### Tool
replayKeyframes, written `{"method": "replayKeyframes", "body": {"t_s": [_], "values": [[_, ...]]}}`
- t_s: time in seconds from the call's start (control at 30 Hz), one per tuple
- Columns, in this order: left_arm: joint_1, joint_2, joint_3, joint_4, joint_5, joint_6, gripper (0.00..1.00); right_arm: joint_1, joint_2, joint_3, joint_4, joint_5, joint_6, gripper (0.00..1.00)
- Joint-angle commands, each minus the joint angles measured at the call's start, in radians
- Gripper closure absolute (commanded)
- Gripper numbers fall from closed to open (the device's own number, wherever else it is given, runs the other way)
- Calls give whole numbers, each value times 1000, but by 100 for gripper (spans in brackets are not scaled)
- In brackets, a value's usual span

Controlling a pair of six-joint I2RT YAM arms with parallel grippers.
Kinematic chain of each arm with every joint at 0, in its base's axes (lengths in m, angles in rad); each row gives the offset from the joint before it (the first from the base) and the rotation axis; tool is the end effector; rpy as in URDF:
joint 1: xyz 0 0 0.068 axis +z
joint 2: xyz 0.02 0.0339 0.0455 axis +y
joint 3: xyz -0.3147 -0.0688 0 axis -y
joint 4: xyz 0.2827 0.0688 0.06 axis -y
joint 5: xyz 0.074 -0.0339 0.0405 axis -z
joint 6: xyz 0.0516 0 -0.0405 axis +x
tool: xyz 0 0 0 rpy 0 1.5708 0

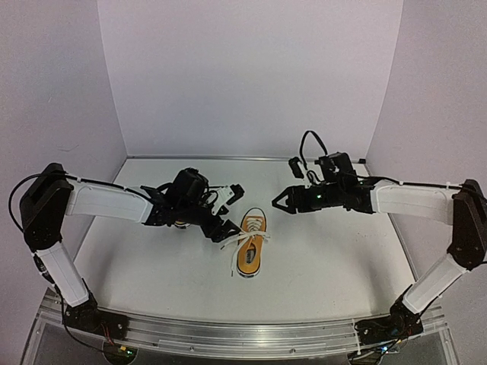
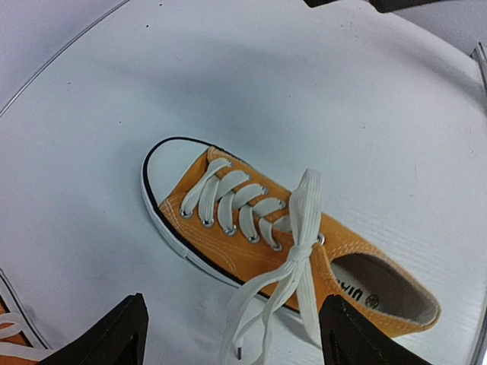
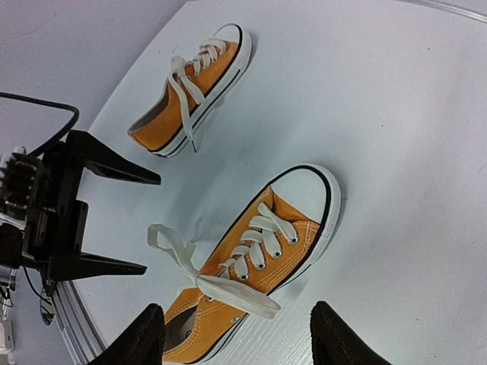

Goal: Tie the shoes

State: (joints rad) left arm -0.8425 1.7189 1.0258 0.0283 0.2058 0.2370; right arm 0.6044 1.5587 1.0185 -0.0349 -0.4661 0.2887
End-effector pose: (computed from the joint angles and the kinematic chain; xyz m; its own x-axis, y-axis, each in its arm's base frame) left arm 0.2718 -0.3206 0.2135 -0.2025 0.5723 -0.7946 0.9106 0.4086 0.0622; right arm 0.3080 0.2409 0.2689 -0.6619 -0.1480 -0.7348 -0.6567 0.5872 0.4732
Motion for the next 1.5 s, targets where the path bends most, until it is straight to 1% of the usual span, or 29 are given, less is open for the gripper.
{"method": "replayKeyframes", "body": {"t_s": [0.0, 0.1, 0.23, 0.4, 0.53, 0.67, 0.77, 0.8, 0.87, 0.93, 0.97, 1.0, 1.07, 1.17, 1.23, 1.33, 1.47], "values": [[-54, 28, 102, -18, -10, -290, 21, -6, -83, -48, 25, 66, 26, 38], [-85, 89, 176, -72, -90, -370, 23, -8, -128, -66, 25, 101, 35, 38], [-102, 143, 222, -77, -122, -439, 23, -11, -148, -87, 25, 114, 35, 38], [-130, 212, 285, -146, -181, -473, 32, -15, -156, -101, 25, 115, 32, 38], [-164, 279, 337, -196, -195, -475, 38, -18, -150, -102, 25, 109, 28, 38], [-175, 322, 372, -230, -227, -483, 47, -20, -144, -98, 25, 97, 29, 38], [-175, 316, 368, -216, -257, -488, 64, -21, -143, -92, 24, 93, 27, 37], [-175, 306, 367, -214, -269, -486, 74, -21, -142, -91, 25, 92, 26, 37], [-175, 276, 359, -206, -301, -481, 90, -22, -139, -87, 25, 91, 25, 37], [-174, 236, 349, -199, -349, -466, 98, -22, -134, -82, 25, 88, 24, 37], [-170, 213, 346, -202, -377, -455, 100, -22, -132, -80, 25, 87, 23, 37], [-161, 186, 343, -207, -393, -444, 100, -21, -130, -76, 25, 87, 23, 37], [-115, 130, 332, -219, -407, -435, 100, -22, -126, -70, 25, 86, 23, 37], [3, 15, 274, -201, -354, -448, 100, -22, -117, -64, 25, 77, 21, 37], [97, -64, 214, -171, -350, -406, 100, -22, -110, -60, 24, 66, 21, 37], [197, -140, 170, -164, -383, -301, 100, -22, -101, -55, 25, 57, 22, 37], [376, -194, 147, -202, -299, -223, 100, -22, -89, -50, 52, 47, 23, 37]]}}
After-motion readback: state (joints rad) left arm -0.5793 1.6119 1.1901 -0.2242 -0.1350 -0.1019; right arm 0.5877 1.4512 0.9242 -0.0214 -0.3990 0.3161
